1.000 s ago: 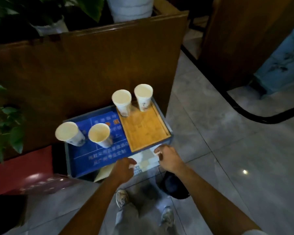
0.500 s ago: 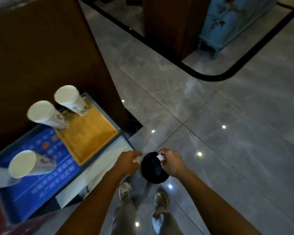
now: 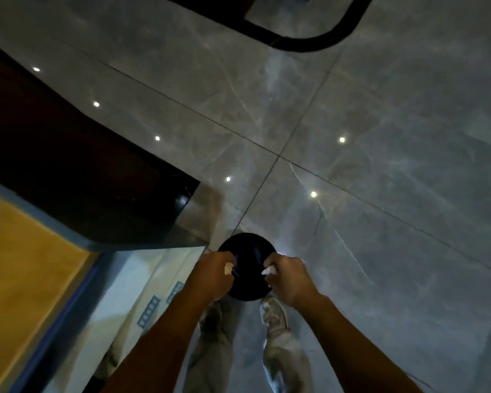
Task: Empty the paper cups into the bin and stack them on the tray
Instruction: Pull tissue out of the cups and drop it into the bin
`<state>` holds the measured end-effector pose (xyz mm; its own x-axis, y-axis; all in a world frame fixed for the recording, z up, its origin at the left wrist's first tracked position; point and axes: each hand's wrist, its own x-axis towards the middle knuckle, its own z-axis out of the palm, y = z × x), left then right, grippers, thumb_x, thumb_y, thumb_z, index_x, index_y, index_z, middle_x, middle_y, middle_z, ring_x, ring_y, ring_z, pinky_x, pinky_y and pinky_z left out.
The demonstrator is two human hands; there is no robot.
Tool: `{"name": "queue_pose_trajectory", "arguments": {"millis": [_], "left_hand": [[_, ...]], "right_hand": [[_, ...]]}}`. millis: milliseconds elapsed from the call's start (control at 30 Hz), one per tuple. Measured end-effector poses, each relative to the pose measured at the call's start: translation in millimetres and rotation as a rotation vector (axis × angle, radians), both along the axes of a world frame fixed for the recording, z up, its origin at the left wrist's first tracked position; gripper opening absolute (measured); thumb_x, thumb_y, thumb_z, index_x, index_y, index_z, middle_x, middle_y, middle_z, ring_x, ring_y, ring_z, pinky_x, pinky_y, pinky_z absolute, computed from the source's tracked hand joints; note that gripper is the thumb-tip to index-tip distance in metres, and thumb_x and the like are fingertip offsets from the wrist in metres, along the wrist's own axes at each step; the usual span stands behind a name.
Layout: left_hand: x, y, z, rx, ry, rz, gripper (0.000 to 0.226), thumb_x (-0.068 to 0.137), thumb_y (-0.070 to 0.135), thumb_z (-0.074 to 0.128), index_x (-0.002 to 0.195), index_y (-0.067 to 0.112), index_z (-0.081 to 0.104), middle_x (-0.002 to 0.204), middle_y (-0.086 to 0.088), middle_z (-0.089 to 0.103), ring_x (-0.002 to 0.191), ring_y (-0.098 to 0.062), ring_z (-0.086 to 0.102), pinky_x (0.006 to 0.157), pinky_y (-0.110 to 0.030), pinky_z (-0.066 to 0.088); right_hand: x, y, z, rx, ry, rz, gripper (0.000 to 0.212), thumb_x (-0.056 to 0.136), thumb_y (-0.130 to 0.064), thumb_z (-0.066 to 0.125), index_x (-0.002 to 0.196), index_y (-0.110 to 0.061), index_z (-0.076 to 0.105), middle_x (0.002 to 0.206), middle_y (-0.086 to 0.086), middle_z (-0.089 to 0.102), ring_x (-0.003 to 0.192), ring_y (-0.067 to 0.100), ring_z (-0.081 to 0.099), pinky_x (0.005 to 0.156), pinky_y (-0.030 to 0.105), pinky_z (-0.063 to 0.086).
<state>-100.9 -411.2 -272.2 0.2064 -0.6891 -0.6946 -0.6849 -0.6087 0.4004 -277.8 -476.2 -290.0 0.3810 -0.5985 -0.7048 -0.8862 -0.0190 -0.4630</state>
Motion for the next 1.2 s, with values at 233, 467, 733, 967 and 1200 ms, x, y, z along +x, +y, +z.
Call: {"name": "queue_pose_trajectory", "arguments": {"millis": [233, 467, 733, 967, 1200], "left_hand": [[6.1, -10.2, -166.3, 0.098, -0.022, -0.15, 0.03, 0.079, 0.021, 0.067, 0.109, 0.022, 0.064, 0.111, -0.007, 0.067, 0.104, -0.027, 0.064, 0.087, -0.033, 0.051], [-1.0, -15.9, -318.4, 0.245, -0.018, -0.321, 0.03, 0.086, 0.014, 0.06, 0.116, 0.015, 0.063, 0.118, -0.012, 0.064, 0.108, -0.032, 0.062, 0.089, -0.038, 0.054], [-19.4, -5.6, -436.1, 0.394, -0.014, -0.383, 0.034, 0.093, 0.016, 0.054, 0.126, 0.008, 0.059, 0.13, -0.02, 0.057, 0.117, -0.039, 0.057, 0.099, -0.043, 0.047], [-9.8, -1.0, -415.2, 0.461, 0.007, -0.419, 0.033, 0.094, 0.017, 0.053, 0.125, 0.009, 0.059, 0.131, -0.019, 0.058, 0.121, -0.039, 0.055, 0.104, -0.044, 0.045], [-14.5, 8.7, -317.7, 0.343, 0.063, -0.29, 0.032, 0.091, 0.022, 0.054, 0.121, 0.016, 0.062, 0.118, -0.015, 0.066, 0.109, -0.036, 0.061, 0.094, -0.043, 0.053]], "right_hand": [[6.8, 10.5, -157.0, 0.086, 0.096, -0.035, 0.03, 0.09, -0.027, 0.06, 0.119, -0.021, 0.056, 0.112, 0.013, 0.066, 0.106, 0.03, 0.062, 0.086, 0.032, 0.048], [32.0, 21.1, -296.4, 0.128, 0.157, 0.069, 0.036, 0.092, -0.024, 0.058, 0.126, -0.013, 0.052, 0.116, 0.021, 0.063, 0.106, 0.042, 0.06, 0.086, 0.042, 0.052], [45.4, 27.2, -402.8, 0.253, 0.269, 0.111, 0.03, 0.095, -0.014, 0.054, 0.122, -0.002, 0.056, 0.126, 0.024, 0.057, 0.115, 0.042, 0.056, 0.093, 0.042, 0.047], [32.6, 37.1, -388.0, 0.307, 0.222, -0.006, 0.031, 0.098, -0.014, 0.046, 0.126, -0.003, 0.055, 0.13, 0.022, 0.056, 0.12, 0.037, 0.054, 0.101, 0.038, 0.042], [28.4, 41.6, -303.7, 0.274, 0.211, 0.116, 0.021, 0.092, -0.019, 0.051, 0.109, -0.01, 0.061, 0.108, 0.016, 0.067, 0.102, 0.035, 0.063, 0.075, 0.032, 0.045]]}}
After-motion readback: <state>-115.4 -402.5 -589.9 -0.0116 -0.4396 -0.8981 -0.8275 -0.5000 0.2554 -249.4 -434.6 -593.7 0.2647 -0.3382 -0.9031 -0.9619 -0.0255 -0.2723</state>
